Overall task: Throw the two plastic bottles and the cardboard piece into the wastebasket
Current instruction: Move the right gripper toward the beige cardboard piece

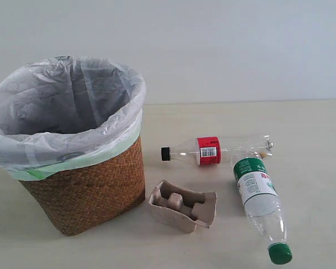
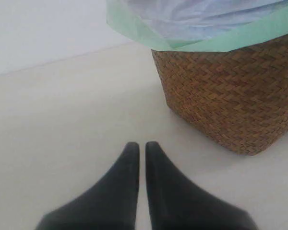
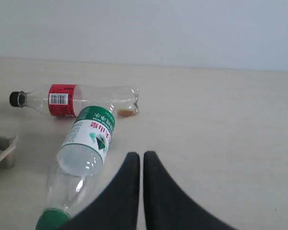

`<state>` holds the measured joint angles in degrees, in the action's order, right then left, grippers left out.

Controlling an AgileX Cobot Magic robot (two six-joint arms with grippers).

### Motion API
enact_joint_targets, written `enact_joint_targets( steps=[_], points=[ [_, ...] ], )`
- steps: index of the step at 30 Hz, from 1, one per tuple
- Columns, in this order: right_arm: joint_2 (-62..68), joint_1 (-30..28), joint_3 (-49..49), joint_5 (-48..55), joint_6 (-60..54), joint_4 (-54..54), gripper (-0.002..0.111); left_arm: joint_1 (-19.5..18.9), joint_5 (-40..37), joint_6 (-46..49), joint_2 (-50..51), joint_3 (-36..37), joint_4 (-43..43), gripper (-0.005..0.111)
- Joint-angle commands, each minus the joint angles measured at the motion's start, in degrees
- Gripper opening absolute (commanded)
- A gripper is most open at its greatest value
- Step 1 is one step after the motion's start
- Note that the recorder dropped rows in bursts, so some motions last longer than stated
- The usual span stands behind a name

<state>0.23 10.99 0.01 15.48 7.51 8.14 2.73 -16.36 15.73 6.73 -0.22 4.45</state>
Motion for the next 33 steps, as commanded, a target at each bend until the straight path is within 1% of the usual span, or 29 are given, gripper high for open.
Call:
enact_joint_targets(
  steps=[1,6,8,10,11,12,13,14,15,17,18,19,21,22,23,24,25,26,27,28,29,31,33],
  points=[
    [-0.23,-0.19,-0.01,-10.88,-0.02,1.05,0.000,-0.17,0.48,-0.54,-0.52,0.22,0.49,0.004],
    [-0.23,-0.19,-0.01,-25.92,1.77,1.05,0.000,-0.17,0.48,-0.54,-0.52,0.22,0.49,0.004],
    [-0.23,-0.19,-0.01,-32.45,5.05,0.88,0.000,-0.17,0.48,-0.54,-0.52,0.22,0.49,0.004],
    [-0.23,-0.19,-0.01,-38.62,10.76,-0.63,0.000,-0.17,0.48,-0.54,-0.52,0.22,0.49,0.004],
    [-0.23,-0.19,-0.01,-40.33,13.48,-0.63,0.000,-0.17,0.48,-0.54,-0.52,0.22,0.49,0.004],
    [-0.23,-0.19,-1.13,-39.80,16.16,-0.63,0.000,-0.17,0.48,-0.54,-0.52,0.22,0.49,0.004],
    [-0.23,-0.19,-2.91,-37.77,16.69,-0.63,0.000,-0.17,0.48,-0.54,-0.52,0.22,0.49,0.004],
    [-0.14,-0.19,-7.65,-31.85,17.73,-0.63,0.000,-0.17,0.48,-0.54,-0.52,0.22,0.49,0.004],
    [1.04,-0.19,-10.45,-28.60,17.73,-0.63,0.000,-0.17,0.48,-0.54,-0.52,0.22,0.49,0.004],
    [6.50,-0.19,-18.77,-19.55,17.62,-0.25,0.000,-0.17,0.48,-0.54,-0.52,0.22,0.49,0.004],
    [10.62,-0.07,-24.44,-12.77,17.09,-0.13,0.000,-0.17,0.48,-0.54,-0.52,0.22,0.49,0.004],
    [13.17,0.18,-27.61,-8.74,15.70,-0.13,0.000,-0.17,0.48,-0.54,-0.52,0.22,0.49,0.004],
    [22.33,2.87,-38.33,6.27,3.59,-3.84,0.000,-0.17,0.48,-0.54,-0.52,0.22,0.49,0.004],
    [26.37,4.16,-42.54,10.80,-0.81,-6.19,0.001,-0.17,0.48,-0.54,-0.52,0.22,0.49,0.004],
    [30.59,5.89,-47.09,15.97,-4.40,-9.38,0.008,-0.17,0.48,-0.54,-0.52,0.22,0.49,0.004],
    [34.91,7.30,-50.21,19.04,-5.54,-11.32,0.019,-0.17,0.48,-0.54,-0.52,0.22,0.49,0.004],
    [40.17,8.99,-54.39,22.51,-7.51,-13.85,0.044,-0.17,0.48,-0.54,-0.52,0.22,0.49,0.004],
    [42.87,9.85,-56.41,23.65,-9.05,-13.96,0.062,-0.17,0.48,-0.54,-0.52,0.22,0.49,0.004],
    [47.09,11.17,-59.30,25.77,-10.56,-13.96,0.091,-0.17,0.48,-0.54,-0.52,0.22,0.49,0.004],
    [49.75,11.80,-61.01,27.88,-10.73,-13.96,0.105,-0.17,0.48,-0.54,-0.52,0.22,0.49,0.004],
    [52.40,12.20,-62.60,30.32,-10.27,-13.96,0.104,-0.17,0.48,-0.54,-0.52,0.22,0.49,0.004],
    [59.87,12.91,-66.30,36.91,-9.77,-13.96,0.103,-0.17,0.48,-0.54,-0.52,0.22,0.49,0.004],
    [64.78,13.00,-67.46,39.65,-10.23,-14.24,0.103,-0.17,0.48,-0.54,-0.52,0.22,0.49,0.004]
  ],
)
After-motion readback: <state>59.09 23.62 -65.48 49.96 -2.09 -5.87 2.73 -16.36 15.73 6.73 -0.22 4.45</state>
